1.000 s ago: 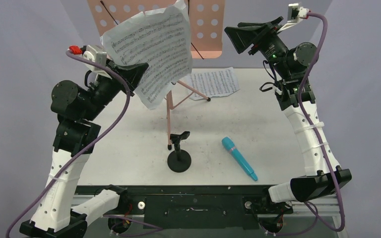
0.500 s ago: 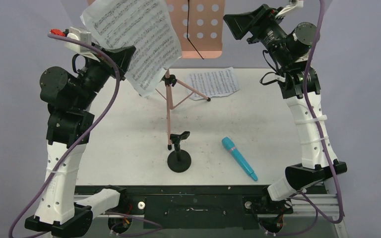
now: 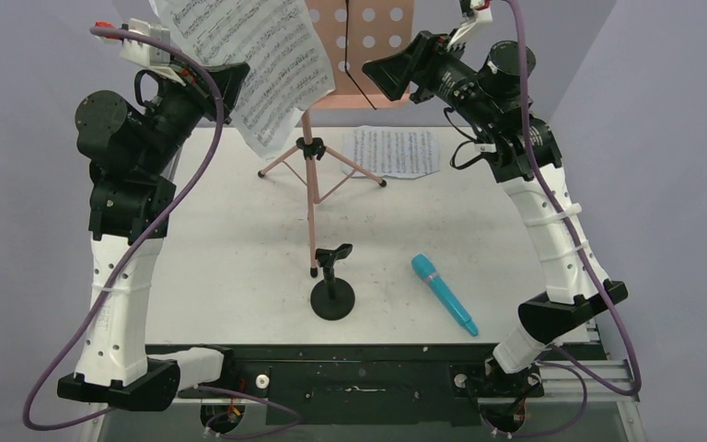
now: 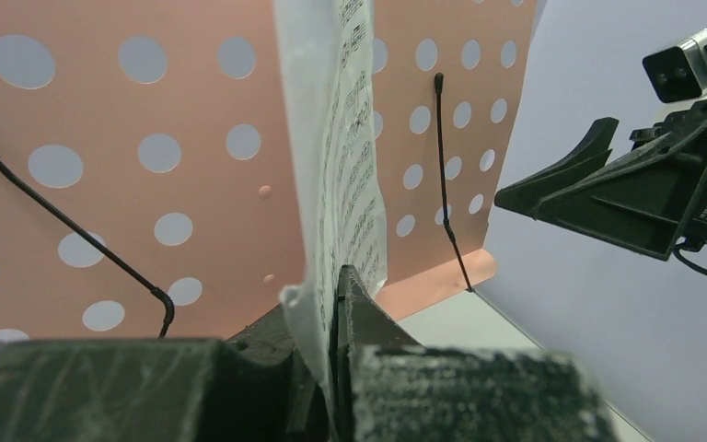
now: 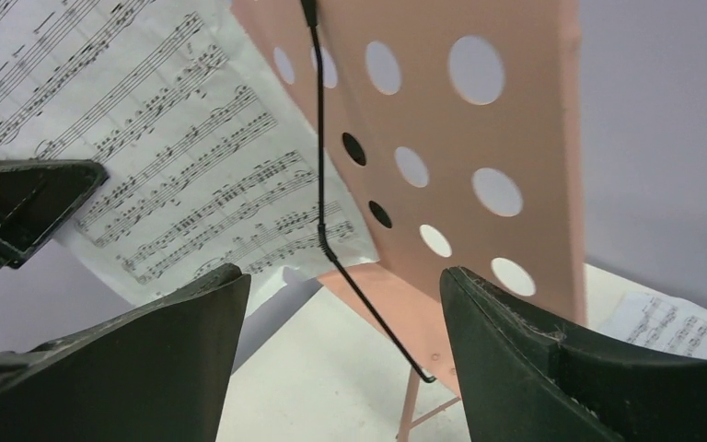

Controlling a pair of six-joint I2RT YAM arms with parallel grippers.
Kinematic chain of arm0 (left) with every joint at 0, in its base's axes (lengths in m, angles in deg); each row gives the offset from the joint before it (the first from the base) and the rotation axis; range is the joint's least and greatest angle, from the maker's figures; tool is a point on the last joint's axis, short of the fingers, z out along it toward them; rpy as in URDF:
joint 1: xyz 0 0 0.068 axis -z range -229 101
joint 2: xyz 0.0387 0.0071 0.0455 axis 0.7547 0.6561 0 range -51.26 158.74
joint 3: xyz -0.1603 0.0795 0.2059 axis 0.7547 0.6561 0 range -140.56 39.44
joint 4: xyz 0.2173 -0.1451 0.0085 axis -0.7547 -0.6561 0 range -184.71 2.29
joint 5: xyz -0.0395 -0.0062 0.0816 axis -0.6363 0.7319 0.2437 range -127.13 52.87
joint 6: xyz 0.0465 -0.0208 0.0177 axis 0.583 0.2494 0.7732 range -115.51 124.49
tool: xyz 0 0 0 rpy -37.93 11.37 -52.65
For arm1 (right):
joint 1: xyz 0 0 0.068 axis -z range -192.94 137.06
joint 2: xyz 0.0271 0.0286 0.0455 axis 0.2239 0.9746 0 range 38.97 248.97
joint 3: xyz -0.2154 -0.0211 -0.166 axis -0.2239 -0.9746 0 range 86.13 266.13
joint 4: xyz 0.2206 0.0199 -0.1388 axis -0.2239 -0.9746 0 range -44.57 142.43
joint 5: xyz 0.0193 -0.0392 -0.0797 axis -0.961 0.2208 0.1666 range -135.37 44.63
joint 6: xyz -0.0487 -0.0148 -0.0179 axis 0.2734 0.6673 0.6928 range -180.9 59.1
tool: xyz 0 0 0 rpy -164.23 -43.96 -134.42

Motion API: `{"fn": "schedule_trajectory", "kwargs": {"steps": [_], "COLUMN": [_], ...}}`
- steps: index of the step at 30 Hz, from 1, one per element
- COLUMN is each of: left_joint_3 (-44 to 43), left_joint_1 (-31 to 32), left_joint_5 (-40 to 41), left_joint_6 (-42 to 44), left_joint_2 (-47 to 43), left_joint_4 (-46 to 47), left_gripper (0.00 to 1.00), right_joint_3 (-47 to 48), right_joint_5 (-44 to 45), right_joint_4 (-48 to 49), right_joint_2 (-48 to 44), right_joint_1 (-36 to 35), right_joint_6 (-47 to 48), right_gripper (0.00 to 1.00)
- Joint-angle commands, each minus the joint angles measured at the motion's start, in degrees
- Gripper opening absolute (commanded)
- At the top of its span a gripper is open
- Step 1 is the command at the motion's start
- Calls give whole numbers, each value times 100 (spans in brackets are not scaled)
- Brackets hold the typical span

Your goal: Set up the instrument practice props

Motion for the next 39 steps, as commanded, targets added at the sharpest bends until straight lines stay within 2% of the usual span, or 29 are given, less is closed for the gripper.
{"fn": "schedule_trajectory", "kwargs": {"steps": [1, 4, 7, 10, 14, 18, 21, 26, 32, 36, 39], "left_joint_3": [-364, -362, -352, -316, -282, -273, -282, -396, -538, -572, -583], "left_joint_1": [-55, -53, -53, -64, -79, -96, -106, -109, -114, -114, -114], "left_joint_5": [-327, -424, -434, -433, -427, -403, -374, -427, -583, -662, -658], "left_joint_6": [-19, -36, -27, 19, 31, 56, 60, 110, 198, 181, 168], "left_joint_2": [142, 174, 164, 143, 122, 132, 150, 223, 378, 427, 436], "left_joint_4": [236, 365, 396, 379, 391, 403, 419, 449, 465, 530, 577], "left_gripper": [0, 0, 0, 0, 0, 0, 0, 0, 0, 0, 0], "right_joint_3": [242, -93, -277, -308, -249, -141, -53, 36, 351, 388, 403], "right_joint_5": [142, 702, 1153, 1052, 447, 46, 50, 471, 713, 1017, 1183], "right_joint_4": [42, 212, 325, 491, 583, 561, 460, 565, 825, 1032, 1113], "right_joint_2": [-4, -290, -514, -595, -480, -275, -118, 109, 489, 548, 573], "right_joint_1": [-164, -201, -196, -194, -225, -345, -416, -465, -491, -487, -485], "right_joint_6": [150, 318, 599, 758, 674, 587, 552, 530, 662, 732, 780], "right_gripper": [76, 87, 93, 96, 91, 76, 69, 65, 67, 75, 77]}}
